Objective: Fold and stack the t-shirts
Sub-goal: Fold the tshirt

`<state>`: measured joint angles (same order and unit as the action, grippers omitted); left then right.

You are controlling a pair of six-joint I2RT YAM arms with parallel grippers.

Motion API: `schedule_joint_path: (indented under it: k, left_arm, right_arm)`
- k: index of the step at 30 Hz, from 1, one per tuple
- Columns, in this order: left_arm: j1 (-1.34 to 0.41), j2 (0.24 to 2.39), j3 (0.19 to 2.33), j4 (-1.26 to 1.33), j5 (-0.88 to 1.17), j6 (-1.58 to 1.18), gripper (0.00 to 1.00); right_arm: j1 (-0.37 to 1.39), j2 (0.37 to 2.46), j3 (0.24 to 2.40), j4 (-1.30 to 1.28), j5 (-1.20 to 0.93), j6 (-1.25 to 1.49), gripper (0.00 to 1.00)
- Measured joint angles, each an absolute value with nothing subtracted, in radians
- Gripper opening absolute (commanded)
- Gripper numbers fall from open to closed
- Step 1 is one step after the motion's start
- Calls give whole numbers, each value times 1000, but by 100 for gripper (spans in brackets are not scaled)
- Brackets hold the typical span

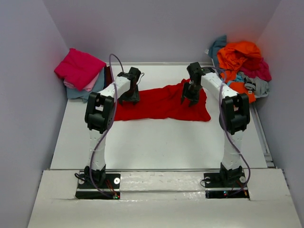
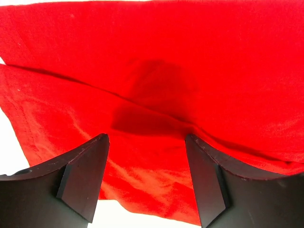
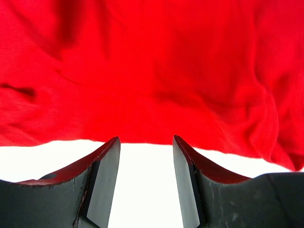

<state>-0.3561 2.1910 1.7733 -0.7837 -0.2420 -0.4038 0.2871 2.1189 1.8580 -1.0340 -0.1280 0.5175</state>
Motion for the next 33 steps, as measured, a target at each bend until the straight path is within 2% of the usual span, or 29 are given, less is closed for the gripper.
schedule_joint_path:
  k: [14, 33]
  left_arm:
    - [-349, 2216, 1788, -783, -245, -398, 77]
    - [-349, 2091, 1591, -750, -213, -398, 76]
  right_arm:
    - [290, 2027, 1615, -994, -128, 587, 53]
    - [296, 1948, 1392, -920, -75, 758, 52]
